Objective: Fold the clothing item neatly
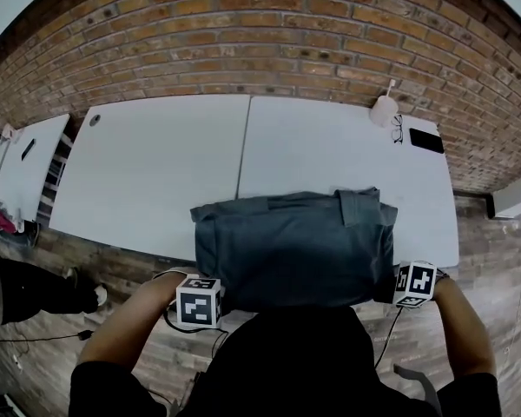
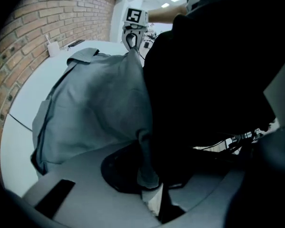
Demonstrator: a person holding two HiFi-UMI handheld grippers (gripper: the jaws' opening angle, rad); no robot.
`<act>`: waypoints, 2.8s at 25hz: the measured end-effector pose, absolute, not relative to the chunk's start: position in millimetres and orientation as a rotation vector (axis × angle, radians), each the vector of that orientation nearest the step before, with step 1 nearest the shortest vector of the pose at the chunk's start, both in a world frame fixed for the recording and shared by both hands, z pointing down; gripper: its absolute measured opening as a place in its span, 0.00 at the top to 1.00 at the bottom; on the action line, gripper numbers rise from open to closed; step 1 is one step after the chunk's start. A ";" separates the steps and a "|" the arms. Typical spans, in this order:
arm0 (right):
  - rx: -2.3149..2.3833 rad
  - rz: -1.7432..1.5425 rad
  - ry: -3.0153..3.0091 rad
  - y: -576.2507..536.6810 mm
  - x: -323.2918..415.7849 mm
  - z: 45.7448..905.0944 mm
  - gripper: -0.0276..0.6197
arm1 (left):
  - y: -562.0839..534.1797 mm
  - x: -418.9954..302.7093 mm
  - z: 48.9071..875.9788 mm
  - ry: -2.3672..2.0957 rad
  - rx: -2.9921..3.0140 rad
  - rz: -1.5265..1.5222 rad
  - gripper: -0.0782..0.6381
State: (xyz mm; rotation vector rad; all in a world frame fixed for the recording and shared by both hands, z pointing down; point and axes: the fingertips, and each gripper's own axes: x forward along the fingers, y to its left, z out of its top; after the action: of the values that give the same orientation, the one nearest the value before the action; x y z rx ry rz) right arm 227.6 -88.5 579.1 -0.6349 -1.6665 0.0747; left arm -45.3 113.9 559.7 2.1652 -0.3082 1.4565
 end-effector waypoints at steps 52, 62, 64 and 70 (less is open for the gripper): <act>0.211 0.211 -1.940 -335.9 73.2 635.3 0.85 | -121.7 -247.2 620.9 -1.499 1.634 1.245 0.72; 0.665 0.678 -2.527 -361.8 123.1 504.1 0.67 | -17.9 -316.9 556.2 -1.819 1.477 0.413 0.59; 0.795 0.832 -2.718 -345.7 139.1 470.3 0.67 | 12.1 -311.4 526.6 -1.944 1.485 0.233 0.88; 1.014 0.564 -2.882 -273.2 154.3 421.5 0.96 | 73.7 -279.5 462.1 -2.211 1.602 0.113 0.89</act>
State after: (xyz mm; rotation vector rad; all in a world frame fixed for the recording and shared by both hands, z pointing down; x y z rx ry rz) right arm 154.3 -273.2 421.5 1.0143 -2.8820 0.5636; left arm -279.5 73.7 462.1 1.6015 -2.2106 0.1128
